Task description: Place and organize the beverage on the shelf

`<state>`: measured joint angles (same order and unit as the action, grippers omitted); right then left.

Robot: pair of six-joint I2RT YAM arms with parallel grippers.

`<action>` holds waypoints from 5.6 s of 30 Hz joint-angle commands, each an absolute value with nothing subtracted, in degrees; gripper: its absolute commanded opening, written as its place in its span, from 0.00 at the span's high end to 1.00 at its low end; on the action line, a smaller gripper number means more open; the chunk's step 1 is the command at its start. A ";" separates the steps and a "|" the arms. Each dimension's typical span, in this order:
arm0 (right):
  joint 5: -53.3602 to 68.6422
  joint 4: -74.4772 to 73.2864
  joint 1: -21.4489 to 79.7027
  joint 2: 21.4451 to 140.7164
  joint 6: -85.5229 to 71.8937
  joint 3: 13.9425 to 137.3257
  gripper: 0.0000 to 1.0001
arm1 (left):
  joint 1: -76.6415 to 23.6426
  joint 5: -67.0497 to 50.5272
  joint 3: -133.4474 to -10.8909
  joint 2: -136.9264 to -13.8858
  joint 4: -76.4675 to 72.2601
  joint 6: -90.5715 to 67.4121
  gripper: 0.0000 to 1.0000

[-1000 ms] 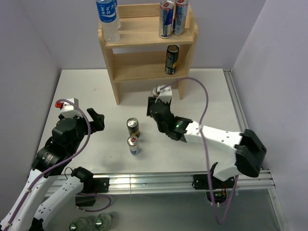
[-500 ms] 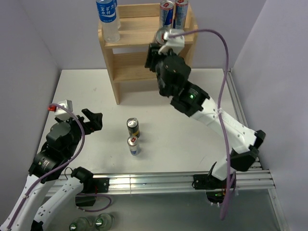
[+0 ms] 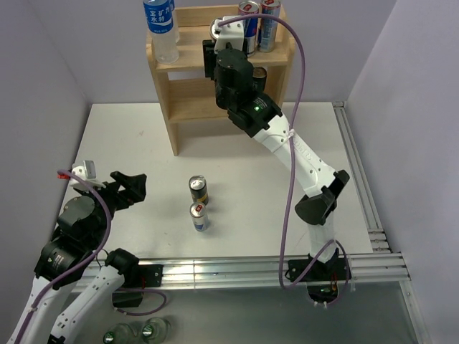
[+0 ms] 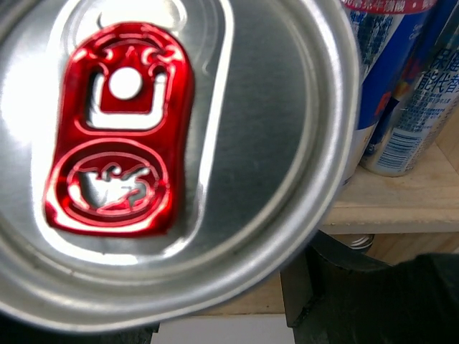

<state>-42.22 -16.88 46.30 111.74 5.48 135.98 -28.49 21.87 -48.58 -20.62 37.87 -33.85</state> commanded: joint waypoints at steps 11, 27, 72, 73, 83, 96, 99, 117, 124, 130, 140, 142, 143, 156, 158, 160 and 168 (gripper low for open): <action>-39.55 -12.30 42.72 113.03 4.66 141.77 1.00 | -28.56 21.36 -49.13 -22.85 37.88 -34.45 0.01; -37.44 -14.24 40.69 115.31 0.27 138.52 1.00 | -28.56 21.45 -48.43 -25.75 34.81 -33.93 0.01; -36.65 -13.36 39.20 120.67 -1.41 139.39 0.22 | -28.56 22.50 -45.26 -27.60 32.61 -32.87 0.01; -36.74 -13.27 39.11 120.76 -1.58 139.39 0.22 | -28.56 22.59 -45.26 -27.86 32.43 -32.87 0.01; -34.98 -13.01 37.88 121.20 -4.13 142.73 0.36 | -28.56 22.41 -44.47 -28.39 31.64 -32.78 0.01; -33.93 -12.57 36.74 121.55 -5.80 143.96 0.26 | -28.65 22.32 -44.03 -28.74 31.46 -33.40 0.01; -33.58 -12.66 36.65 121.90 -5.54 144.40 0.19 | -28.65 22.50 -44.03 -28.74 31.55 -33.40 0.01; -33.66 -12.83 36.47 120.76 -5.54 141.24 0.18 | -28.56 22.76 -44.03 -29.44 31.47 -33.40 0.01; -33.84 -12.83 36.83 119.36 -5.45 138.70 0.18 | -28.65 22.76 -43.86 -29.44 31.20 -33.40 0.01; -34.45 -10.73 38.23 116.37 -4.22 132.90 0.18 | -28.56 23.12 -43.86 -29.53 31.02 -33.40 0.01; -36.82 -9.93 41.31 111.80 -4.22 125.25 0.16 | -28.56 23.38 -44.38 -29.53 31.38 -32.96 0.01; -37.26 -9.84 41.75 110.22 -4.92 123.05 0.15 | -28.57 23.29 -44.47 -29.44 31.46 -32.87 0.01; -37.96 -9.76 42.44 109.52 -5.10 121.92 0.15 | -28.65 23.38 -44.56 -29.44 31.46 -32.87 0.01; -46.32 -12.80 53.86 83.60 -11.84 90.04 0.10 | -28.56 23.38 -45.18 -29.88 31.29 -31.29 0.01; -48.42 -16.58 56.15 78.43 -15.97 86.06 0.09 | -28.65 23.03 -45.09 -30.06 31.29 -31.03 0.01; -50.43 -19.32 60.18 75.16 -18.88 80.88 0.08 | -28.56 22.68 -44.91 -30.23 30.94 -30.76 0.01; -40.19 -26.46 71.80 62.06 -35.41 63.30 0.00 | -28.56 20.57 -44.03 -31.55 29.09 -29.53 0.01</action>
<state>-45.28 -23.59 68.90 64.03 -26.81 68.42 -28.49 22.06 -44.23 -30.81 32.25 -31.38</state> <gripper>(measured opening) 0.996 0.994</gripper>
